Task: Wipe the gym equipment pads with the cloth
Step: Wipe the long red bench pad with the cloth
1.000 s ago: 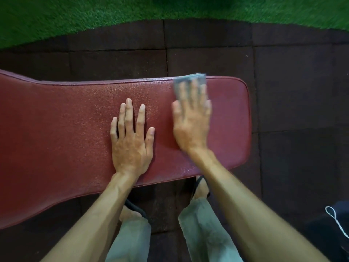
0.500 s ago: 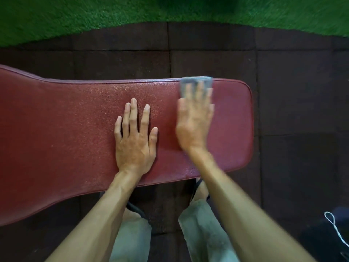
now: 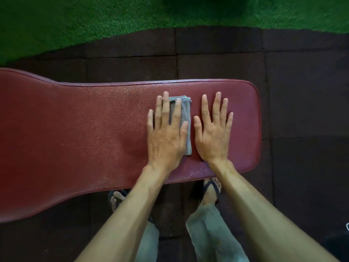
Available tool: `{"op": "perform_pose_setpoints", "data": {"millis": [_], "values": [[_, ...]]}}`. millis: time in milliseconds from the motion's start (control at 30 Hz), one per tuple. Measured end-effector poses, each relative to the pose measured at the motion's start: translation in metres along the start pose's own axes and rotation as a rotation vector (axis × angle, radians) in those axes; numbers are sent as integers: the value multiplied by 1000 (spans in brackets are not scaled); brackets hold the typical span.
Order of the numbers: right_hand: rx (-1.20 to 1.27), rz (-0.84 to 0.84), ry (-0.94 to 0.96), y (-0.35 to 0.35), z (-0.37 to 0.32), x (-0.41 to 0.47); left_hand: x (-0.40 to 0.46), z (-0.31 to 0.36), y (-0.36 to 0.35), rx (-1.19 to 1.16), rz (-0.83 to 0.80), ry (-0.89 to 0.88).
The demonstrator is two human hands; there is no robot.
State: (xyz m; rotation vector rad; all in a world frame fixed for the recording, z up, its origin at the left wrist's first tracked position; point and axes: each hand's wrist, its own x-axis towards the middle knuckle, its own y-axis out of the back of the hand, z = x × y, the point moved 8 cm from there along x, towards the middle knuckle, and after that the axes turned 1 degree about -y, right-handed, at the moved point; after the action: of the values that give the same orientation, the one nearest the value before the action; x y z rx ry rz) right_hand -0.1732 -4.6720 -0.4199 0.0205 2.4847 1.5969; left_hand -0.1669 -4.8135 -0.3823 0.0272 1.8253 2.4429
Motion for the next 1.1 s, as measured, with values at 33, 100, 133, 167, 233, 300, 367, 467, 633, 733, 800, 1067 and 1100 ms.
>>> {"op": "perform_pose_setpoints", "data": {"millis": [33,100,133,167,233,300,367,467,633,733,800,1067,1100], "values": [[-7,-3,5,-2,1,0,-6,2,-8,27,-19,28],[-11,-1,7,-1,1,0,-35,5,-18,100,-49,60],[-17,1,4,1,1,1,-54,9,-21,142,-70,34],[-20,-6,4,1,1,1,-74,13,-23,174,-91,-2],[-21,-22,2,0,-1,1,-99,16,-24,209,-132,-58],[-23,-22,-2,0,-1,0,-86,12,-22,220,-160,-55],[-24,-19,1,-1,-1,0,-44,3,-14,223,-146,22],[-5,-22,-5,-1,0,-1,24,-23,7,182,-66,207],[8,-23,-4,-1,0,-1,-10,-52,8,159,-56,151],[5,-18,-6,-1,-1,0,-75,-46,2,196,-126,98],[-11,-11,-11,-1,-2,-1,-95,-35,-5,207,-139,59],[-14,-12,5,-2,-1,-1,20,-40,4,149,-67,-14],[-8,-12,4,-1,0,0,24,-57,8,168,-65,45]]}}
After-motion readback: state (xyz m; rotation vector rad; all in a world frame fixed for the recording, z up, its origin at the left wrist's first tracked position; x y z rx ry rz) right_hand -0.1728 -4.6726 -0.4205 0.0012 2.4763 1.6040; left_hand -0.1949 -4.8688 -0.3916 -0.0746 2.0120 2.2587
